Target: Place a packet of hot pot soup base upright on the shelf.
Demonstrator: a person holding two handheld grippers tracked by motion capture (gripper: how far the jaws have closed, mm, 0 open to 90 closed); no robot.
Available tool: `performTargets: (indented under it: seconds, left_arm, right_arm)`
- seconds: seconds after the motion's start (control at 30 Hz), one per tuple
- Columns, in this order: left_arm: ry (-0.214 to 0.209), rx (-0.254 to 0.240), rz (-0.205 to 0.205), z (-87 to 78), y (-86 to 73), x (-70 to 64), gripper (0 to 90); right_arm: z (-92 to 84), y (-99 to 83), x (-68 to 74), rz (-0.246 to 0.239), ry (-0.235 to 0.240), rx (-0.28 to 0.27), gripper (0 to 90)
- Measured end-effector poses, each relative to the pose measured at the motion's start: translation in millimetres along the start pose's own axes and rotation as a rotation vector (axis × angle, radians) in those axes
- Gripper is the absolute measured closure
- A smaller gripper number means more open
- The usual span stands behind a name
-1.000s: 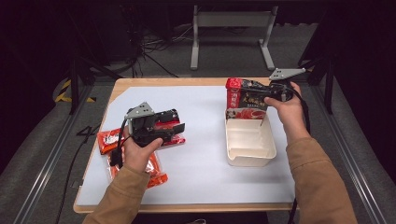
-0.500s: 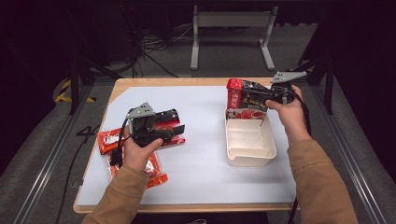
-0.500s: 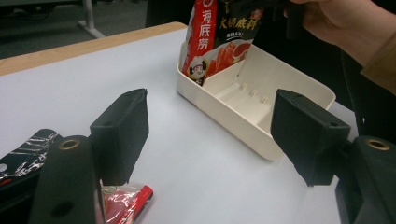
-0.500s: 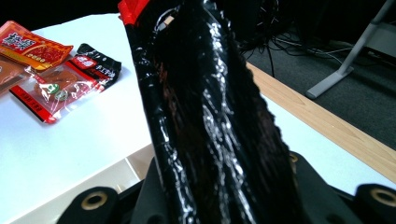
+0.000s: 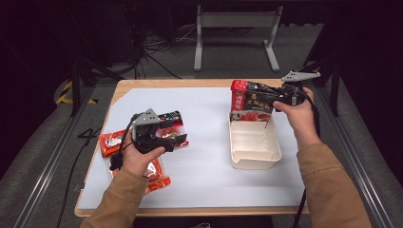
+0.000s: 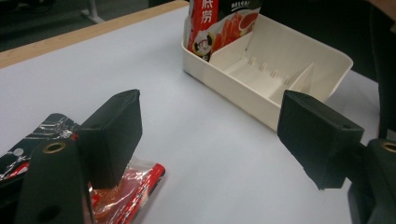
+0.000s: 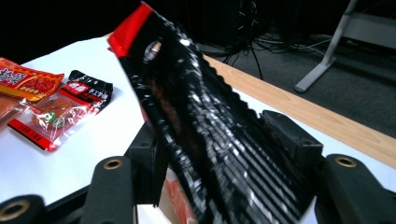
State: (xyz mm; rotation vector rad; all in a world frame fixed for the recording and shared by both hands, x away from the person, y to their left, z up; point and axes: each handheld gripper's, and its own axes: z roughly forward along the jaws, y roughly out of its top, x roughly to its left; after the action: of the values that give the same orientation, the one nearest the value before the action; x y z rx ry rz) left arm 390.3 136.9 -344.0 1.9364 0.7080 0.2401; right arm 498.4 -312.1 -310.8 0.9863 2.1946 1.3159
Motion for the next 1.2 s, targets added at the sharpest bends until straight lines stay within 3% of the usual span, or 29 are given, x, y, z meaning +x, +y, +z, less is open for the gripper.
performTargets:
  seconds: [0.4,0.77,0.93,1.2]
  left_arm:
    - [0.015,0.022,0.053,-18.2,-8.4,-1.5,21.3]
    - [0.033,0.042,0.018,-31.8,-17.7,4.3,19.3]
    - [0.064,0.029,0.018,-38.1,-20.4,8.0,19.6]
    - [0.068,0.021,-0.004,-47.0,-23.0,12.8,22.9]
  right_arm:
    - [-33.9,-0.3,8.8,-0.01,-0.026,-0.038,34.8]
    - [-66.5,-12.1,22.2,-0.009,-0.039,-0.088,33.8]
    - [-78.9,-21.4,31.1,-0.014,-0.053,-0.081,34.0]
    - [-86.2,-35.4,43.5,-0.011,-0.037,-0.069,35.9]
